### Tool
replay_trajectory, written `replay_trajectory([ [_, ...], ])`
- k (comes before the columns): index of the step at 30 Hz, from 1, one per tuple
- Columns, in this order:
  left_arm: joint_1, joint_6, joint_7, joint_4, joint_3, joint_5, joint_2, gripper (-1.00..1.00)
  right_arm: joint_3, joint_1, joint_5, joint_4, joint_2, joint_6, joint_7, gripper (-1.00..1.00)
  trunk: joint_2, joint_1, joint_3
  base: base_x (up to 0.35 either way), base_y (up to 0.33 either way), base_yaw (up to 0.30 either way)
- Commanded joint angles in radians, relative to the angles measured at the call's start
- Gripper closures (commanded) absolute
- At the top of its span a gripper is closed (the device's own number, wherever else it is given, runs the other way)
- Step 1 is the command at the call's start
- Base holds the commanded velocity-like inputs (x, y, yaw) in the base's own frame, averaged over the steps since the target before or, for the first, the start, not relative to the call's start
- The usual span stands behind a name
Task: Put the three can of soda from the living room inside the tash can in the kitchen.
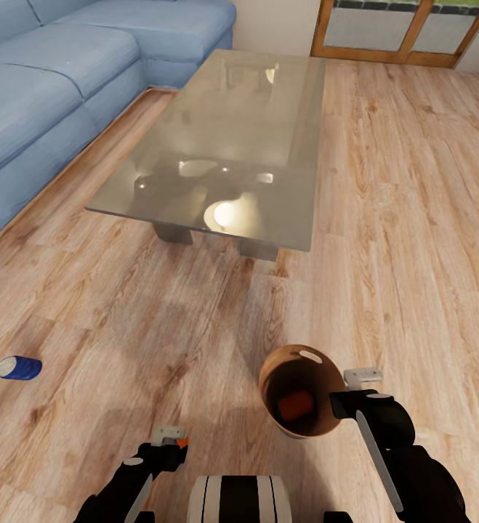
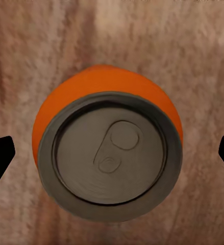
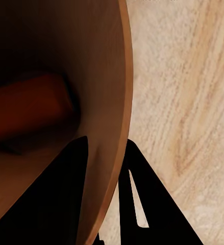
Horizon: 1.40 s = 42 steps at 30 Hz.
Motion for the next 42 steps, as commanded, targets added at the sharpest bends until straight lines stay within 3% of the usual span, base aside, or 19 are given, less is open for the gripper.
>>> replay_trajectory([
  [1,0.0,-0.001,0.0,0.0,0.0,0.0,0.0,-1.0,0.001,0.0,-0.011,0.0,0.0,0.0,0.001,1.0,0.0,0.0,0.0,0.0,0.0,0.0],
  [4,0.0,-0.004,0.001,0.0,-0.001,-0.001,0.0,-1.0,0.0,0.0,-0.011,0.0,0.0,0.0,0.001,1.0,0.0,0.0,0.0,0.0,0.0,0.0],
  [5,0.0,-0.005,0.001,0.0,-0.001,-0.002,-0.001,1.0,0.0,0.0,-0.011,0.0,0.0,0.0,0.001,1.0,0.0,0.0,0.0,0.0,0.0,0.0],
  [37,0.0,0.001,0.002,0.0,0.002,-0.001,-0.001,1.0,0.0,0.0,-0.011,0.0,0.0,0.0,0.001,1.0,0.0,0.0,0.0,0.0,0.0,0.0],
  [42,0.0,0.005,0.002,0.0,0.002,0.0,-0.001,1.0,0.0,0.001,-0.011,0.0,0.001,0.0,0.001,1.0,0.035,-0.019,0.016,0.0,0.0,0.0],
])
